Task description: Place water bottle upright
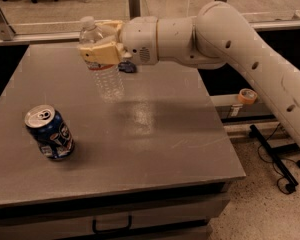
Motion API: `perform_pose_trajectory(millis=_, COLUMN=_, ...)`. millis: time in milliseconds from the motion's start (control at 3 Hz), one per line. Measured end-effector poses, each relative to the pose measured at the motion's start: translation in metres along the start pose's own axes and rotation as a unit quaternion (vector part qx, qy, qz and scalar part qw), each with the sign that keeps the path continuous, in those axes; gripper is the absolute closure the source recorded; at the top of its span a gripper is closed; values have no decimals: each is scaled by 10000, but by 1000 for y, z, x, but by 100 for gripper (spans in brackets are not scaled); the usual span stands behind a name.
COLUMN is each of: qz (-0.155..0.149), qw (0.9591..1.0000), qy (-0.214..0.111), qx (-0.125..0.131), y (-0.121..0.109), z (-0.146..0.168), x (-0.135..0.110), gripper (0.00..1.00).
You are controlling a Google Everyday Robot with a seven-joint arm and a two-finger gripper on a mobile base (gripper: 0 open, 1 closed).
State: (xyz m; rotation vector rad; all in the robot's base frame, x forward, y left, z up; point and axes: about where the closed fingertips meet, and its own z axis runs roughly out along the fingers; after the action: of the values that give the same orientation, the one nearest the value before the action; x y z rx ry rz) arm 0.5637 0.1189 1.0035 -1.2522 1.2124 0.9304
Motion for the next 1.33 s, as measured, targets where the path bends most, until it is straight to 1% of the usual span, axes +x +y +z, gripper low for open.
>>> perform_pose_trajectory(millis=333, qz=-216, qw=9993, qy=-301, qx=-102, y=7, z=0, x=5, gripper=100)
perform_pose_trajectory(millis=667, qz=-315, qw=9983, qy=-443, qx=-196, y=16, z=-2, x=15, gripper=83)
perform_pose_trajectory(millis=1333, qz=-448, qw=9974, qy=-521, qx=-228, y=27, z=-2, x=32, gripper=35)
